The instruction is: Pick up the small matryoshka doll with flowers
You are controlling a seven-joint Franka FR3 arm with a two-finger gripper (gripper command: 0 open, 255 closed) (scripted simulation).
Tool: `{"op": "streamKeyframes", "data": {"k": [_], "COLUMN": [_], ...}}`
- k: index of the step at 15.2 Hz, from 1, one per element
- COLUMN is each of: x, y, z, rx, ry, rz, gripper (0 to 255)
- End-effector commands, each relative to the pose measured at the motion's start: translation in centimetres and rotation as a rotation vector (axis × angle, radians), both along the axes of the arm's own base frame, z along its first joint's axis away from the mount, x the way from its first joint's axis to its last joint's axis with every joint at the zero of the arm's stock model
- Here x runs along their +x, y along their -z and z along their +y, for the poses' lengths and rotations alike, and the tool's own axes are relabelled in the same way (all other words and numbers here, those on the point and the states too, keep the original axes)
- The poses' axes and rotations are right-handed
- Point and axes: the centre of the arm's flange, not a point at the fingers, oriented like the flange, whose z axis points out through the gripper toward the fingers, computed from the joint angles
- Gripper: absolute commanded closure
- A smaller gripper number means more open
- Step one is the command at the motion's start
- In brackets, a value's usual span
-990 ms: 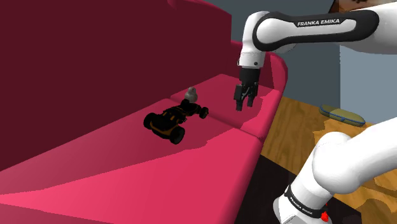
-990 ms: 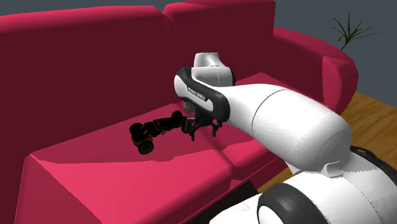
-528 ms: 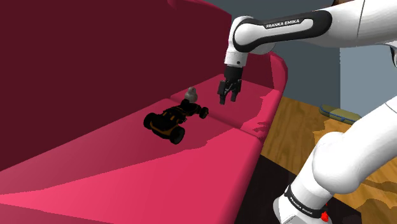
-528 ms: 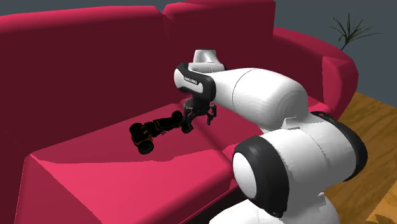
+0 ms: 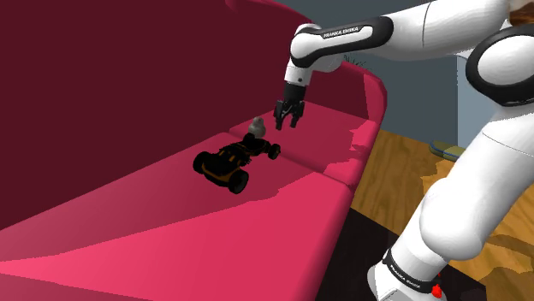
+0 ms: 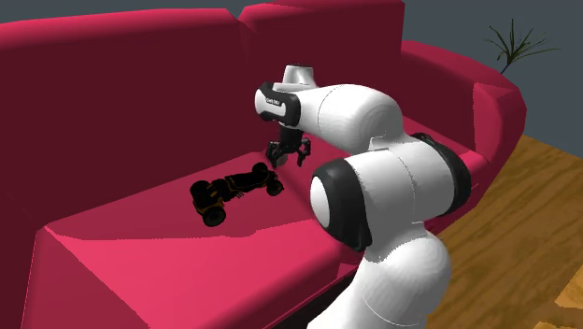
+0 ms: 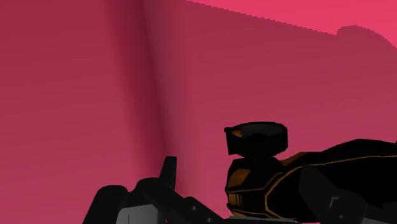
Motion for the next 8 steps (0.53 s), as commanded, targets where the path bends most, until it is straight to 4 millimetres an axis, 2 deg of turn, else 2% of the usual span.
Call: {"op": "streamKeyframes", "data": {"k": [1,8], "x": [2.3,10.4], "y": [0.1,0.3], "z": [-0.6,-2.7], "rx": [0.006,0.027], "ry": [-0.002,-0.009], "rz": [-0.021,-0.089], "gripper": [0,0]}}
